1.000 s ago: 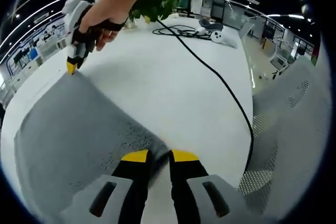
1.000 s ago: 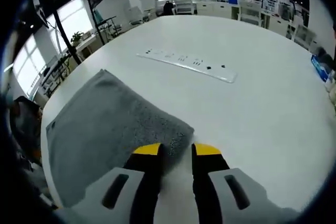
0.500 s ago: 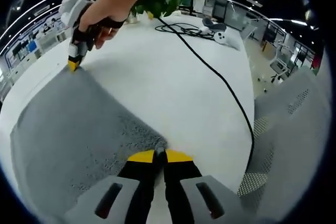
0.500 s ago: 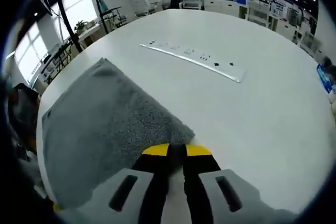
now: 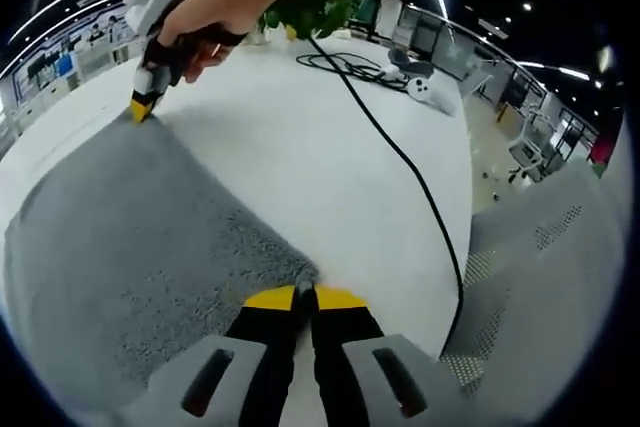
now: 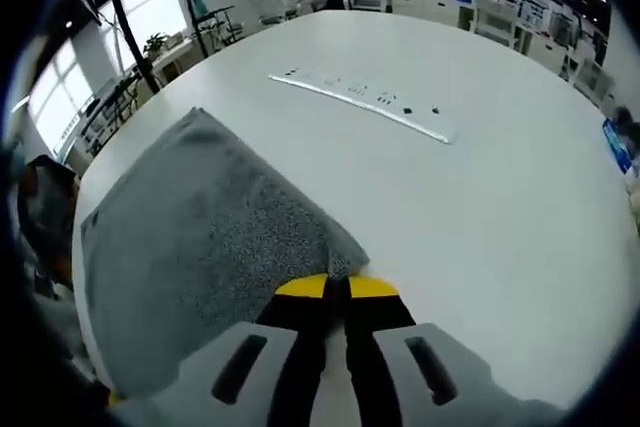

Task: Fold the towel on the table until its edges align and the towel forms a compact rectangular stack.

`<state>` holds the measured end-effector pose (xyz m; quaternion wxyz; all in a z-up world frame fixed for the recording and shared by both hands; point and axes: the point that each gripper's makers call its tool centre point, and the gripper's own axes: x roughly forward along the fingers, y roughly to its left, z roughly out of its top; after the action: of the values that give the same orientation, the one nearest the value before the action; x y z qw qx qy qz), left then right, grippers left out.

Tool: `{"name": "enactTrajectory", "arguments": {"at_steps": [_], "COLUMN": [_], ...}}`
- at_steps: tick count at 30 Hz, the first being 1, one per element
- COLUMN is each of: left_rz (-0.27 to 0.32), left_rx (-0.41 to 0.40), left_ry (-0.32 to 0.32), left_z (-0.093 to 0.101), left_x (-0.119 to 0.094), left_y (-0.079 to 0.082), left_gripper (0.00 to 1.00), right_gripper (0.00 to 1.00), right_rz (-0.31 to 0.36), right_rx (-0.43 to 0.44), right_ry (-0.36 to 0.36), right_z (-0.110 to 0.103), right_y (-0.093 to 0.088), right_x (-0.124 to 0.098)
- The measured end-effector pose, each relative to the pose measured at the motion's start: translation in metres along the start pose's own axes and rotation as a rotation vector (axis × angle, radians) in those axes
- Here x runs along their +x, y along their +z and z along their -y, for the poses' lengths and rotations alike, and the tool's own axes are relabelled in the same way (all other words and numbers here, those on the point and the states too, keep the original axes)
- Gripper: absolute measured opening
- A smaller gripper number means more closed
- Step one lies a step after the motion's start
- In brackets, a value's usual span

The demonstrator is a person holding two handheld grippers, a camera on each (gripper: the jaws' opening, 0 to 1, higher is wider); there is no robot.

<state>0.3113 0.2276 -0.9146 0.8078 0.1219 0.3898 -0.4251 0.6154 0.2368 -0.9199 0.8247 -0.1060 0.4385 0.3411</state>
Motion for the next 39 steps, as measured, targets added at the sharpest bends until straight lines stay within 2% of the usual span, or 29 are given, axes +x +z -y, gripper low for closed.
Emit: {"name": "enactTrajectory", "arguments": {"at_steps": [8,9,10,11,12,14,17,23,29,39], "left_rz": [-0.003,-0.003,0.003,0.005,0.002,-0.002,0.036,0.080,0.160,0.230], "left_rx": [0.018,0.012,-0.062,-0.090,-0.055,-0.036,-0.092,-0.090,-0.131,-0.143], "left_ry": [-0.027,-0.030,-0.046,-0.057,-0.055,-0.058,-0.089,-0.100,-0.104,-0.090], "left_z": [0.020,0.021,0.027,0.029,0.029,0.032,0.039,0.044,0.041,0.032], "left_x": [0.009,0.010,0.012,0.013,0.015,0.017,0.018,0.019,0.009,-0.007], "left_y": [0.006,0.008,0.010,0.012,0.013,0.016,0.032,0.061,0.090,0.113], "left_gripper": [0.05,0.04,0.04,0.04,0.04,0.04,0.03,0.03,0.03,0.02], "right_gripper": [0.03,0.03,0.03,0.02,0.02,0.02,0.02,0.02,0.02,0.02], "right_rz": [-0.016,-0.018,-0.024,-0.029,-0.030,-0.025,-0.027,-0.016,-0.013,0.028], "right_rx": [-0.002,-0.004,-0.001,0.001,0.002,0.003,-0.016,-0.031,-0.027,-0.011], "right_ry": [-0.027,-0.031,-0.036,-0.040,-0.043,-0.047,-0.075,-0.104,-0.132,-0.143], "right_z": [0.017,0.018,0.021,0.021,0.023,0.026,0.036,0.050,0.059,0.059], "right_y": [-0.021,-0.022,-0.024,-0.025,-0.026,-0.026,-0.026,-0.021,-0.015,0.006], "right_x": [-0.020,-0.023,-0.026,-0.030,-0.033,-0.036,-0.046,-0.066,-0.078,-0.097]}}
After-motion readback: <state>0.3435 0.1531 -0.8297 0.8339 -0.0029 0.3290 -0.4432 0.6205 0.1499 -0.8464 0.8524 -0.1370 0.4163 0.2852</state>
